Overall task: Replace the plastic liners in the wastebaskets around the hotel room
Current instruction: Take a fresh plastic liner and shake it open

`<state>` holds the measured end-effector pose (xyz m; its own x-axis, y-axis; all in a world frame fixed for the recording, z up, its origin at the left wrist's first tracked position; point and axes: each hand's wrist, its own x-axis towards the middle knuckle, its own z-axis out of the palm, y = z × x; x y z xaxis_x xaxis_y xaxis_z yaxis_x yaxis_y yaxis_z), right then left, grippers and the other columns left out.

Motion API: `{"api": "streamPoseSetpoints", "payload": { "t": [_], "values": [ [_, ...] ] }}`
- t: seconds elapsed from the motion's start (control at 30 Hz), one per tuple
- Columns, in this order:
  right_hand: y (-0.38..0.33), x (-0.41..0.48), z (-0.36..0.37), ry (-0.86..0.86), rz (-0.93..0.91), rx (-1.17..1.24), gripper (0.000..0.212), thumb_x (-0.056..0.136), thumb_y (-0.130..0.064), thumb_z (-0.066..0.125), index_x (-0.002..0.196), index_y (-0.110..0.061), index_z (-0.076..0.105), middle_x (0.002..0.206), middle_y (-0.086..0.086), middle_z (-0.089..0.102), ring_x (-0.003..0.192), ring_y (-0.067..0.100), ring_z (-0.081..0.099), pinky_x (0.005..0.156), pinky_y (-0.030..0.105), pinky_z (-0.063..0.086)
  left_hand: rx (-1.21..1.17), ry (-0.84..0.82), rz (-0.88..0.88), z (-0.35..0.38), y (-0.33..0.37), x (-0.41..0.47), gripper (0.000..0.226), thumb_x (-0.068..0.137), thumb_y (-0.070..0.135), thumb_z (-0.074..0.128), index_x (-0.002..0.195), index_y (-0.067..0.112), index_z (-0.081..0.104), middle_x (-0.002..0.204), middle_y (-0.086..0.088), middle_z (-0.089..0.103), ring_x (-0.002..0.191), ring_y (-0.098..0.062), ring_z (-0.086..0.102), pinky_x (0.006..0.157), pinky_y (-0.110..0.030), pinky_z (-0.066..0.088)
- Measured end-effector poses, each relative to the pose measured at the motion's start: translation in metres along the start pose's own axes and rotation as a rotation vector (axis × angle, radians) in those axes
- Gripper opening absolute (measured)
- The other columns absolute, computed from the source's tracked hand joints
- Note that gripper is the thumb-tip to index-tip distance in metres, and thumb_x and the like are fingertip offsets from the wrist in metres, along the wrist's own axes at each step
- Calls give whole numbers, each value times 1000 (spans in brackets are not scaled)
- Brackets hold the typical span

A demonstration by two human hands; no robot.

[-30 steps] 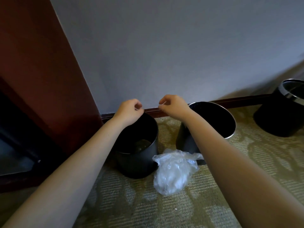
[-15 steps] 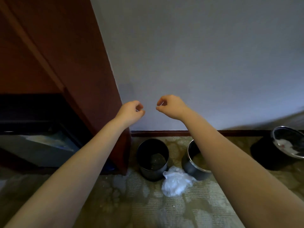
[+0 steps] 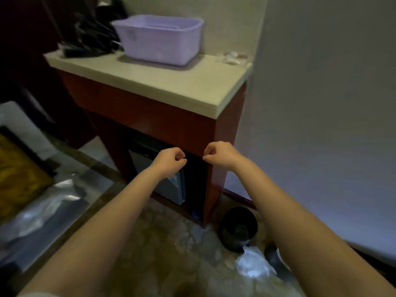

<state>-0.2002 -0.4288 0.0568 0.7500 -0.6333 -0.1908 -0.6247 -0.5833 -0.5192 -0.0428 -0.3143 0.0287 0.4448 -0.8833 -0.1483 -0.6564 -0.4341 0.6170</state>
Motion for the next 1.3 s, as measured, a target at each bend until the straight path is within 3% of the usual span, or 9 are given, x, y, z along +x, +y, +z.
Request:
{"api": "streamPoseSetpoints", "payload": {
  "t": [0.37, 0.47, 0.57, 0.83, 1.03, 1.2, 1.3],
  "values": [
    [-312, 76, 110, -105, -377, -22, 24, 94, -34, 59, 114, -20, 63, 109, -1, 60, 102, 19, 59, 80, 32, 51, 9, 385, -217, -231, -220, -107, 21, 91, 28, 61, 108, 17, 64, 107, 1, 64, 101, -16, 59, 83, -29, 47],
    [-384, 94, 137, -159, -476, -53, 26, 95, -31, 58, 116, -18, 62, 108, 1, 61, 102, 18, 58, 83, 33, 51, -10, 470, -296, -276, -273, -135, 17, 90, 25, 62, 105, 16, 65, 101, 1, 63, 95, -15, 58, 78, -27, 44],
    [-449, 116, 160, -174, -566, -59, 22, 95, -28, 57, 113, -19, 64, 102, -2, 59, 99, 17, 57, 86, 34, 51, -17, 533, -376, -313, -319, -156, 18, 91, 23, 61, 104, 13, 66, 103, -2, 64, 101, -18, 59, 85, -32, 47],
    [-575, 213, 228, -288, -810, -139, 19, 92, -28, 59, 105, -17, 68, 104, 4, 66, 97, 21, 61, 87, 41, 53, -51, 707, -597, -382, -429, -166, 15, 87, 21, 66, 99, 12, 69, 104, -9, 68, 101, -24, 62, 88, -34, 48],
    [-662, 297, 269, -461, -956, -143, 14, 92, -26, 60, 101, -18, 66, 100, 4, 67, 94, 23, 63, 80, 37, 53, -102, 813, -820, -428, -484, -158, 11, 86, 24, 68, 88, 13, 68, 98, -9, 70, 95, -24, 64, 86, -35, 51],
    [-740, 331, 309, -555, -1039, -103, 18, 92, -24, 57, 106, -17, 67, 100, 2, 63, 91, 20, 60, 75, 33, 50, -68, 902, -995, -462, -521, -184, 6, 88, 25, 63, 92, 20, 64, 104, -5, 66, 94, -19, 60, 78, -27, 45],
    [-775, 336, 346, -621, -1075, -109, 17, 91, -24, 60, 103, -15, 68, 103, 5, 66, 92, 22, 62, 78, 35, 52, -11, 910, -1099, -472, -553, -203, 23, 90, 28, 61, 107, 15, 66, 115, -5, 64, 102, -18, 58, 80, -24, 41]
  ]
}}
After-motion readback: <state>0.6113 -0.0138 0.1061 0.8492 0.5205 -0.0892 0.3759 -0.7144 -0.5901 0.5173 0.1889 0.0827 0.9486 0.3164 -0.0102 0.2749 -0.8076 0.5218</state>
